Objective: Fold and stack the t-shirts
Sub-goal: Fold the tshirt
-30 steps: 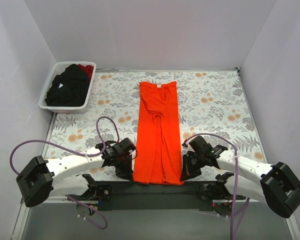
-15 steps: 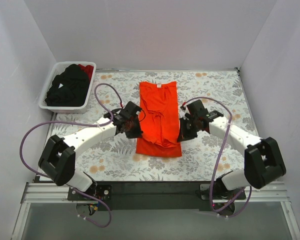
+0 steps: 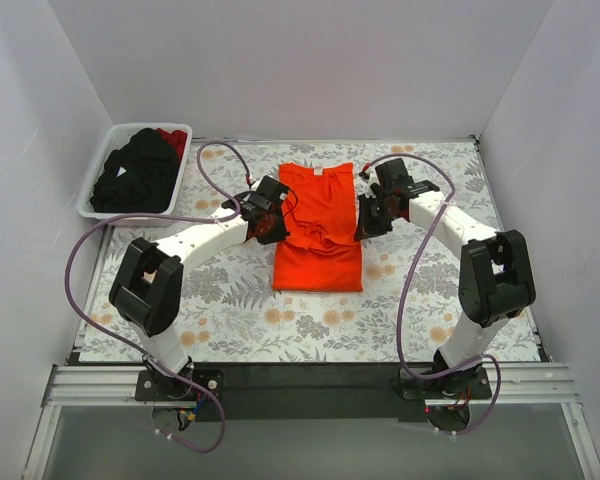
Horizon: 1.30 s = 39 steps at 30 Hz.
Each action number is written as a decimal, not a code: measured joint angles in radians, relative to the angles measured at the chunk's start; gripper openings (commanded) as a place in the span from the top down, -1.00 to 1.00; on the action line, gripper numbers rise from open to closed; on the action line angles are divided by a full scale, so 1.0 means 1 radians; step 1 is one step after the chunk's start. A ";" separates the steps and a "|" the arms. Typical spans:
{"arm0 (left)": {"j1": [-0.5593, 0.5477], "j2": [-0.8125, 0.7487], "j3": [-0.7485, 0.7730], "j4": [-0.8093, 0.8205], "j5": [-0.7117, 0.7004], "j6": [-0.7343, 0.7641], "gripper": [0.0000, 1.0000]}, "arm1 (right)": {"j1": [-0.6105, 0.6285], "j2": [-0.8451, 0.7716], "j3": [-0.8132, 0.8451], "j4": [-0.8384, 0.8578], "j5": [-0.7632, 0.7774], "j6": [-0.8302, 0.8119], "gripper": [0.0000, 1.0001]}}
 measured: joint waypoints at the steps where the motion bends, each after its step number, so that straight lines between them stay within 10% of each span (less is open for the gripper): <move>1: 0.005 0.008 0.005 0.007 -0.005 0.004 1.00 | -0.007 0.014 0.010 0.000 -0.003 -0.005 0.97; 23: 0.085 0.161 0.074 0.125 -0.019 0.030 0.99 | -0.080 0.208 0.146 0.042 -0.060 -0.059 0.97; 33: 0.089 0.172 0.058 0.179 -0.022 0.042 0.20 | -0.080 0.257 0.151 0.064 -0.056 -0.056 0.37; 39: 0.086 0.140 0.027 0.167 -0.015 0.030 0.08 | -0.073 0.205 0.156 0.067 -0.015 -0.057 0.35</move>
